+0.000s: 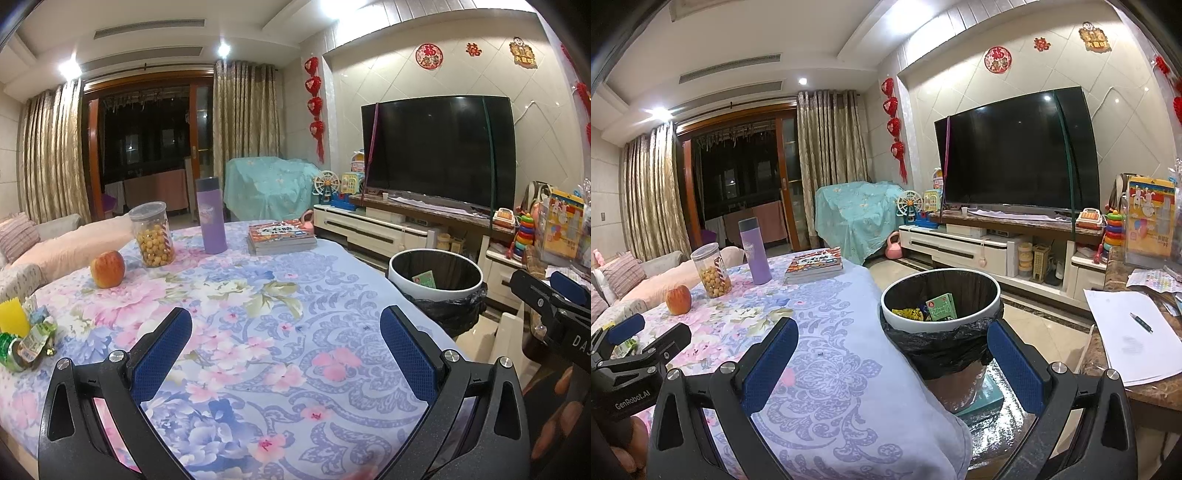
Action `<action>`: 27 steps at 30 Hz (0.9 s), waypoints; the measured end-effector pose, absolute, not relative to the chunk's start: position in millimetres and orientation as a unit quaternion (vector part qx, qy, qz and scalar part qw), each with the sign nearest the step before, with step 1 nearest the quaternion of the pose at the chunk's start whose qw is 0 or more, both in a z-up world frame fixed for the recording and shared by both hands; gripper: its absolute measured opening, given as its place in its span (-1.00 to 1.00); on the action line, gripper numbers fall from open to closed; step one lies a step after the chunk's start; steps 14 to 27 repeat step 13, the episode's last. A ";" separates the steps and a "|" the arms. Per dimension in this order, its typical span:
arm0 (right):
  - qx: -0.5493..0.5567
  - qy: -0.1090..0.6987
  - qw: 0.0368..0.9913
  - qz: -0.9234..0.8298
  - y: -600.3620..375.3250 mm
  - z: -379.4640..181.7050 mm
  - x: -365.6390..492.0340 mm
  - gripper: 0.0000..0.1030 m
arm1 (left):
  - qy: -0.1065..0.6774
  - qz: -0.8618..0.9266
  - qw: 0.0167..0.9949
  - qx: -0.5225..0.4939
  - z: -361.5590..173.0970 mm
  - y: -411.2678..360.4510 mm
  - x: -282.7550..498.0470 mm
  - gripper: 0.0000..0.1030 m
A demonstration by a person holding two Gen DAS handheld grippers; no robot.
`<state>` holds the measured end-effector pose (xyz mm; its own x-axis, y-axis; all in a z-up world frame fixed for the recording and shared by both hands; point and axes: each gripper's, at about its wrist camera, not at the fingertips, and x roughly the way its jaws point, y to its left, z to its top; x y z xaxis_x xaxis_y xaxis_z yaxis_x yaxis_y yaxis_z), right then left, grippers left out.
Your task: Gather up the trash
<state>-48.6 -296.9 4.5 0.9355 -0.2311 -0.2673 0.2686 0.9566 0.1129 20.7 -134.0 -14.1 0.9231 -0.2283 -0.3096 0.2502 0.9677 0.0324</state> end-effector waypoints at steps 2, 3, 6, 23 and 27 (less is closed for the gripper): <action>0.075 0.127 0.981 -0.127 -297.5 4.4 -48.1 1.00 | 0.154 -0.122 0.980 0.036 -15.1 -134.2 21.0 1.00; 0.075 0.127 0.981 -0.127 -296.7 4.7 -48.2 1.00 | 0.155 -0.123 0.980 0.037 -15.7 -133.8 21.8 1.00; 0.076 0.129 0.981 -0.126 -298.2 3.5 -47.2 1.00 | 0.157 -0.125 0.979 0.038 -17.6 -133.9 23.4 1.00; 0.082 0.137 0.980 -0.123 -300.1 2.8 -40.2 1.00 | 0.166 -0.130 0.977 0.036 -20.8 -131.6 31.1 1.00; 0.082 0.137 0.980 -0.123 -300.1 2.8 -40.2 1.00 | 0.166 -0.130 0.977 0.036 -20.8 -131.6 31.1 1.00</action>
